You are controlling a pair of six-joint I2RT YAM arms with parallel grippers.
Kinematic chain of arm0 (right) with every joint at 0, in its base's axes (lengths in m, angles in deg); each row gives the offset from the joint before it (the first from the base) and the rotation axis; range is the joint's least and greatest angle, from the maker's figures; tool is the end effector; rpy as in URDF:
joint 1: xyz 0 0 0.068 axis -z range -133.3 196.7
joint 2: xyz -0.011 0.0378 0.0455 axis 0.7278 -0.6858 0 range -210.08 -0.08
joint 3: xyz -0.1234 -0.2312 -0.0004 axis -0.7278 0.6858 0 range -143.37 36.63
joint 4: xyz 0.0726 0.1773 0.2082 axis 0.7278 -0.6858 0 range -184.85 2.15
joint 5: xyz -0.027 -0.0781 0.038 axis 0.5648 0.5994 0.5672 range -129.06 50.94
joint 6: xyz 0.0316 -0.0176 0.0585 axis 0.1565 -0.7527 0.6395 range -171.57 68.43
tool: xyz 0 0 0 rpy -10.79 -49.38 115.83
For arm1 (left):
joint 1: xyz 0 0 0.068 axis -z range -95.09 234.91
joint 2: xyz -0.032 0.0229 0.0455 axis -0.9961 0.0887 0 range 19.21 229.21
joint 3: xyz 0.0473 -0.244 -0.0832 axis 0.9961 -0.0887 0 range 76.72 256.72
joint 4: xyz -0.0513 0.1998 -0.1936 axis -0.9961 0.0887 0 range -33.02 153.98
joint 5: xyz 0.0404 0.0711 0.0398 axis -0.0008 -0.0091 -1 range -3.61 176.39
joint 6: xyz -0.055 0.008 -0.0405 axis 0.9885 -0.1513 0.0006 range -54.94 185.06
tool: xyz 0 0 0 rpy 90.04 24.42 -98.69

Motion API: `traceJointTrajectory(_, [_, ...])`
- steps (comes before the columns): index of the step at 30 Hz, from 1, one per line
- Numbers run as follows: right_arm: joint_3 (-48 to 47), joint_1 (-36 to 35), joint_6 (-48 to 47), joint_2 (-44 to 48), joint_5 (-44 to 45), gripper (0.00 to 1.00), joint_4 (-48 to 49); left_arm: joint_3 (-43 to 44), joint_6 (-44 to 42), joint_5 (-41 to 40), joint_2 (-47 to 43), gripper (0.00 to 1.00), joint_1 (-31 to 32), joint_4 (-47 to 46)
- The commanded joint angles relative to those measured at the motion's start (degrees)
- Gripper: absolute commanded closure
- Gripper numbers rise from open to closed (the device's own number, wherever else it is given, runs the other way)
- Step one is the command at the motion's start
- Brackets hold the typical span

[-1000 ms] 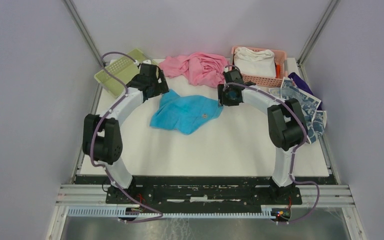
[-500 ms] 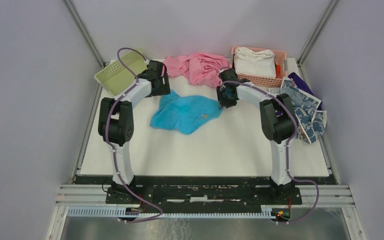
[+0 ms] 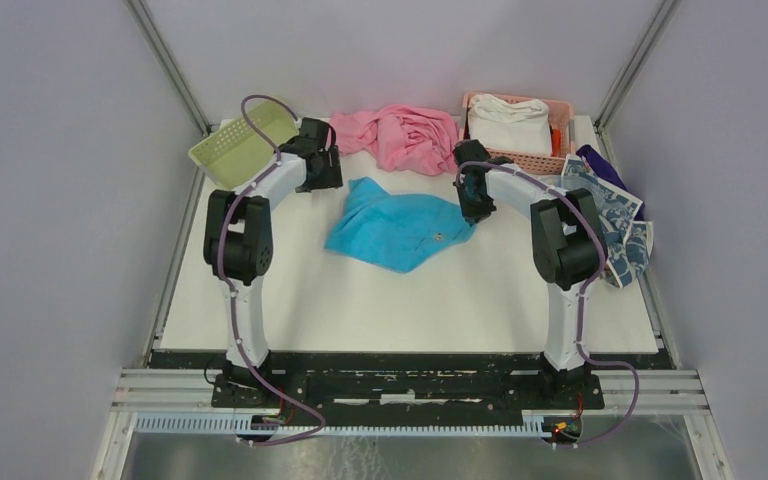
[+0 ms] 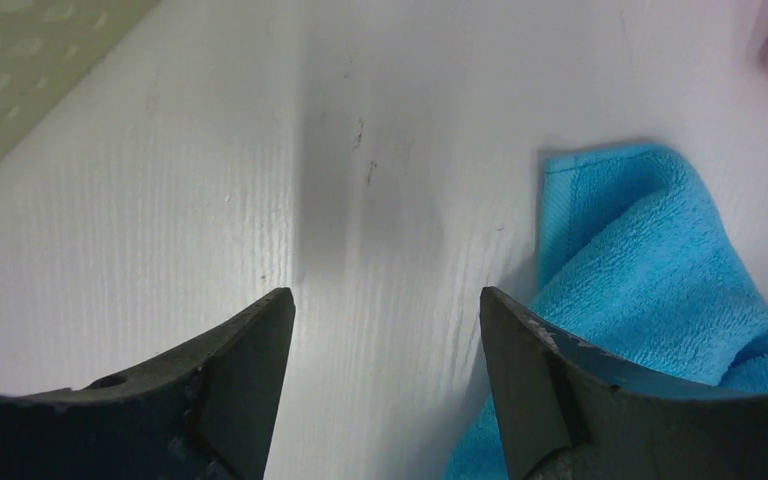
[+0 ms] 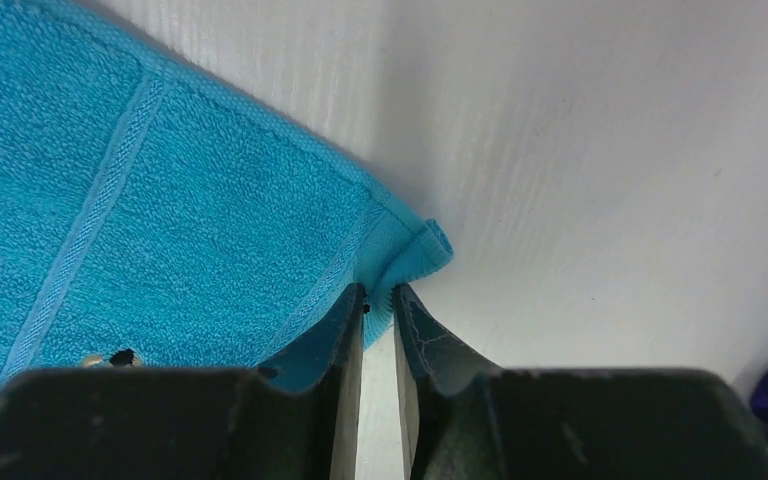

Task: Roll the towels
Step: Place the towel at the center of the board.

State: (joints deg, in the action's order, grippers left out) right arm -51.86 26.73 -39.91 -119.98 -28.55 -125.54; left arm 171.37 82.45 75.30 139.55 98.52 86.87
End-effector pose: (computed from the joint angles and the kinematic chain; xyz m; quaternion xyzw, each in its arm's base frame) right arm 0.4281 0.1448 0.1242 -0.0544 0.9779 -0.0374 0.1983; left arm 0.4766 -0.1043 0.1637 -0.0600 0.9493 0.0102 0.3085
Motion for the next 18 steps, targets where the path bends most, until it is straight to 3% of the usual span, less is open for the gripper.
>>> traceJointTrajectory(1, [1.01, 0.19, -2.52, 2.22, 1.41, 0.76, -1.79, 5.52, -1.96, 4.2, 3.17, 0.27, -0.07, -0.89])
traceJointTrajectory(18, [1.19, 0.22, -3.53, 1.65, 1.11, 0.75, -2.04, 15.18, 1.24, 14.85, 14.95, 0.52, 1.46, -3.15])
